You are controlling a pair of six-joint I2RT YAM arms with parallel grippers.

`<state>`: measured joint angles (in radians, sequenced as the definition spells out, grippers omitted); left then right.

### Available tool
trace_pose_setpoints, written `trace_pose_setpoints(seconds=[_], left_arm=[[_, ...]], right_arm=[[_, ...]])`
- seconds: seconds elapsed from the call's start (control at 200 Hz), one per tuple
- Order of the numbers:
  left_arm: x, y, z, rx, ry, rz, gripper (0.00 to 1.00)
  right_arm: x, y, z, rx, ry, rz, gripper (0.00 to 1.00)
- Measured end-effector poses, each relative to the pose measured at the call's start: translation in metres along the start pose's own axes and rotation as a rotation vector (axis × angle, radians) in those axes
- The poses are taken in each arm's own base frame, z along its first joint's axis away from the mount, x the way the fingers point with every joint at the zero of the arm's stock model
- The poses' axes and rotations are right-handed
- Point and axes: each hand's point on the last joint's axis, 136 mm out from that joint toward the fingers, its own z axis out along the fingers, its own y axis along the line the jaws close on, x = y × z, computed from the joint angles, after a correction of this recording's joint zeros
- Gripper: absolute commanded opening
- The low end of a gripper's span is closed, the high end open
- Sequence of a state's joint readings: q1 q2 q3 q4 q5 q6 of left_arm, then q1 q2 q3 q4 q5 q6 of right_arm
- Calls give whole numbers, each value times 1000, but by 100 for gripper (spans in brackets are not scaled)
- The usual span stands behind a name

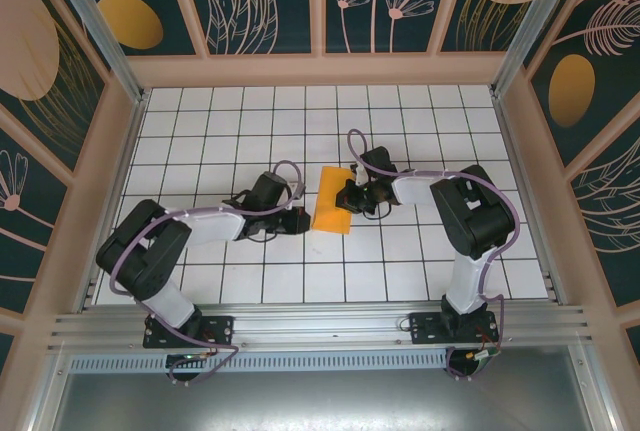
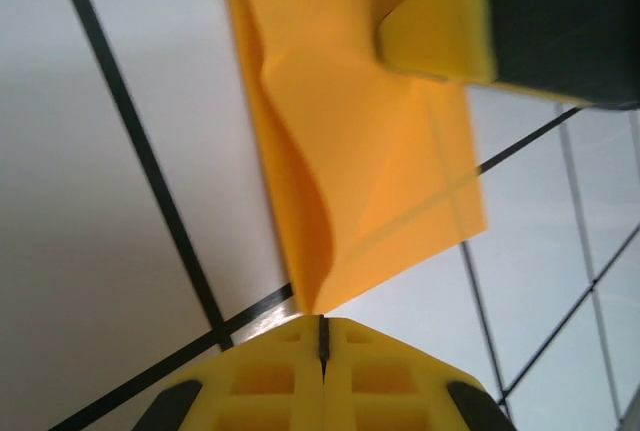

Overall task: Fold a paper plane with a square sheet of paper (fold left side to right side)
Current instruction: Fold the triangle a second time at the center of the table.

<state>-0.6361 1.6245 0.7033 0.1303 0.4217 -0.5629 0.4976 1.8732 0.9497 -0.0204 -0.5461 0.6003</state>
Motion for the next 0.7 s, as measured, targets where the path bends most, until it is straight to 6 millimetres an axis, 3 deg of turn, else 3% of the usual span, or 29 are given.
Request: trace_pose_setpoints(seconds=[0.27, 0.5, 0.701], left_arm=[[-9, -16, 7, 77, 11, 20, 5], [1, -1, 26, 57, 63, 0, 5], [-1, 7, 31, 19, 54, -7, 3]], right_arm=[[0, 0, 0, 0, 0, 0, 0], [0, 0, 0, 0, 0, 0, 0], [0, 0, 0, 0, 1, 0, 0]])
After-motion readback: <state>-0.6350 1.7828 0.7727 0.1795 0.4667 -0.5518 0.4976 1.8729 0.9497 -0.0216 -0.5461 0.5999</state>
